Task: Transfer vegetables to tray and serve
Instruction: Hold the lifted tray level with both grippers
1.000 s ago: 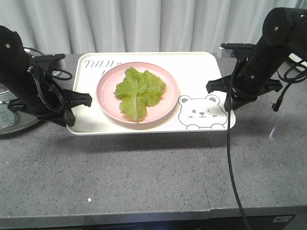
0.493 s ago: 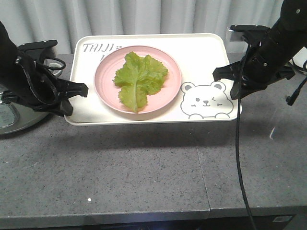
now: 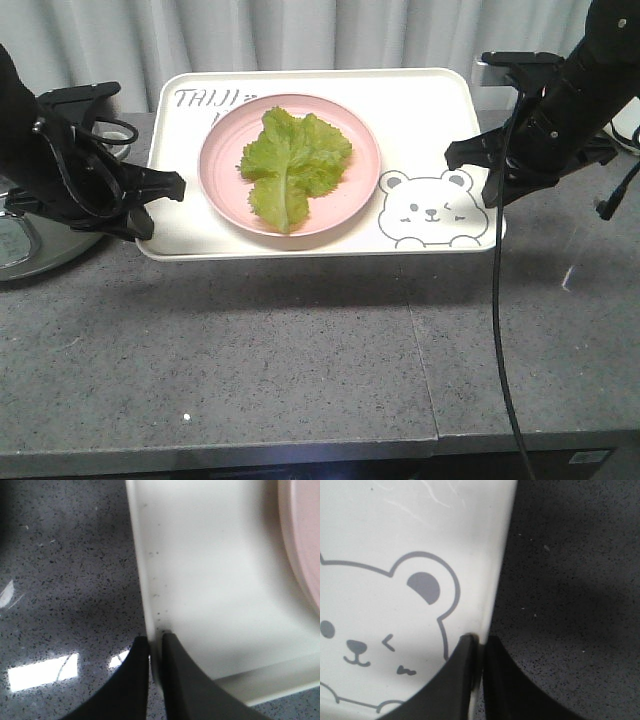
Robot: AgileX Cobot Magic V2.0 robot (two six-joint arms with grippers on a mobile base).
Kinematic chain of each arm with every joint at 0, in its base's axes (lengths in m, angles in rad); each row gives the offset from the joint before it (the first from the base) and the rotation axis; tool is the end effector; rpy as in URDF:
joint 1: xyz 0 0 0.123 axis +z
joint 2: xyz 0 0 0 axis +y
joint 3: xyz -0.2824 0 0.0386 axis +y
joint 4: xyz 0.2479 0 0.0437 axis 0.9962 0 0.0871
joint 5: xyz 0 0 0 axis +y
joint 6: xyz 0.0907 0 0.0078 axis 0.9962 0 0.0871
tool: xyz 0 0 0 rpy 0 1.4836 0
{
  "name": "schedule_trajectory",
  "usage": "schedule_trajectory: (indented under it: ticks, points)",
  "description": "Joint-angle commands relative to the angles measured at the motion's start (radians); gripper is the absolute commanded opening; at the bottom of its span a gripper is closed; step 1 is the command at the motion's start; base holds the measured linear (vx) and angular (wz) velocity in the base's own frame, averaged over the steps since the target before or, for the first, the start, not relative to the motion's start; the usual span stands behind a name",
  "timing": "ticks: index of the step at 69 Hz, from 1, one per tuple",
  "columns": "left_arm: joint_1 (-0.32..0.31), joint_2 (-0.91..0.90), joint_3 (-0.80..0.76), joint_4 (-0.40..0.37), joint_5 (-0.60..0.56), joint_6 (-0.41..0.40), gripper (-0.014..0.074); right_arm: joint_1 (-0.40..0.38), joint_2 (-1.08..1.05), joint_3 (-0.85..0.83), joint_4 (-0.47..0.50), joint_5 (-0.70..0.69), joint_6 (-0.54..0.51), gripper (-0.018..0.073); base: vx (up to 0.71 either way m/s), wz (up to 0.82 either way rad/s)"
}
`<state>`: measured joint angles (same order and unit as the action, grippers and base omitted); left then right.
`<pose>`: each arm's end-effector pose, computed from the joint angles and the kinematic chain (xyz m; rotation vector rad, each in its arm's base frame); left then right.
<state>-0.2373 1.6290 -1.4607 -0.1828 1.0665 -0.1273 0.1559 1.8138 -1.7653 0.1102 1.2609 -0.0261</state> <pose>0.3310 -0.0950 0.3225 0.0765 2.7365 -0.3481 0.3799 0.0694 0.3344 -0.2329 2.7855 0.1867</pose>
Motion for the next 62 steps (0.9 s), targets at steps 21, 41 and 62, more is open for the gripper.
schedule_trajectory:
  ticks: [21, 41, 62]
  points:
    - [-0.016, -0.053, -0.026, -0.055, -0.068, 0.027, -0.0008, 0.003, -0.059, -0.025, 0.027, 0.020, -0.027, -0.0004, 0.00, 0.00]
    - [-0.016, -0.053, -0.026, -0.055, -0.068, 0.027, -0.0008, 0.003, -0.059, -0.025, 0.027, 0.020, -0.026, -0.0004, 0.00, 0.00]
    - [-0.016, -0.053, -0.026, -0.055, -0.068, 0.027, -0.0008, 0.003, -0.059, -0.025, 0.027, 0.020, -0.026, -0.0004, 0.00, 0.00]
